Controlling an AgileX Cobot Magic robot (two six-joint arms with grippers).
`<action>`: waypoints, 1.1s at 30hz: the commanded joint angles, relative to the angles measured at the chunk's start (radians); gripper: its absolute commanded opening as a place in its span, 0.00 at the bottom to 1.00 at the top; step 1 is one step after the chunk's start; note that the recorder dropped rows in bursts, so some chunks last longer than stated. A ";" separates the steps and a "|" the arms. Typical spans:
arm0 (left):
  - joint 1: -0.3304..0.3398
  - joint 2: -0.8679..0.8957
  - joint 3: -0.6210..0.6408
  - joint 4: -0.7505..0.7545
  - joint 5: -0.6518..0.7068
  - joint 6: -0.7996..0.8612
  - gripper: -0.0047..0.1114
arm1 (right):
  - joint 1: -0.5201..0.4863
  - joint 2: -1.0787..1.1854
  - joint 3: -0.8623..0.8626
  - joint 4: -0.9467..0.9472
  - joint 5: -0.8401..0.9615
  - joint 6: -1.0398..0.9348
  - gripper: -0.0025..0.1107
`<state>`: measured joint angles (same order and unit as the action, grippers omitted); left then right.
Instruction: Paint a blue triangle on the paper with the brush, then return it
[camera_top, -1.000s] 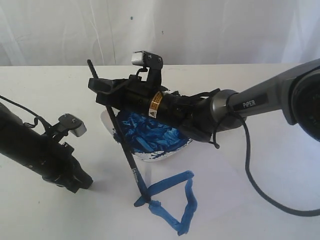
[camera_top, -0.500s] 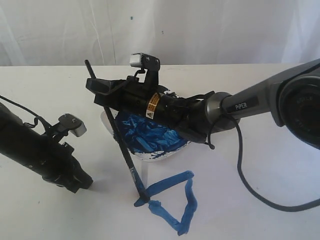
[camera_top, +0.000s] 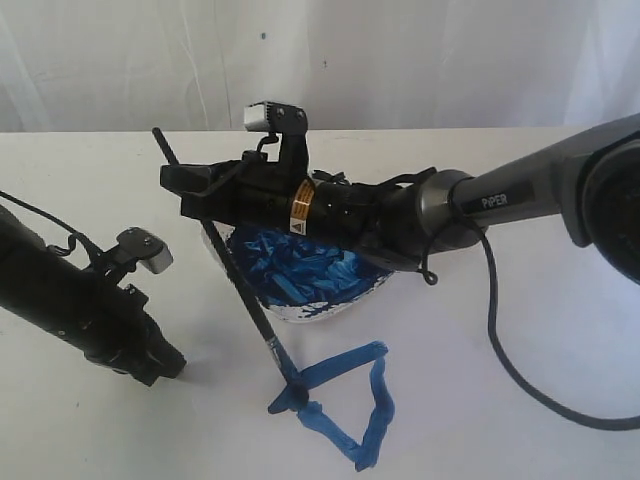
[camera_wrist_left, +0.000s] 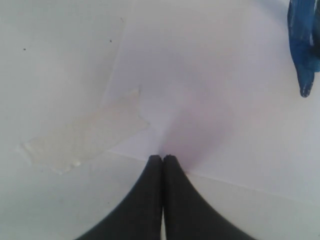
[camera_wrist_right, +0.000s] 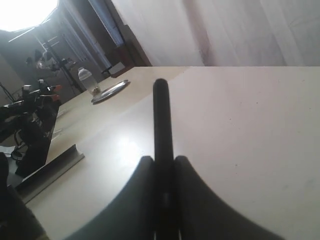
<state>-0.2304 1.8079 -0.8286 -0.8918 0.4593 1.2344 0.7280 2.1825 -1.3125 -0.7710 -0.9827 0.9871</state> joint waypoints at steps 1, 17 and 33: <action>-0.002 0.018 0.017 0.073 -0.021 -0.001 0.04 | 0.001 -0.021 -0.001 -0.032 0.018 0.021 0.02; -0.002 0.017 0.017 0.019 -0.018 -0.008 0.04 | -0.006 -0.183 0.058 -0.056 -0.098 0.046 0.02; -0.002 -0.257 0.017 -0.049 -0.043 -0.008 0.04 | -0.261 -0.407 0.392 0.033 -0.238 0.121 0.02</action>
<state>-0.2312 1.6038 -0.8171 -0.9232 0.3958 1.2303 0.5152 1.7998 -0.9874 -0.7885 -1.2042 1.0866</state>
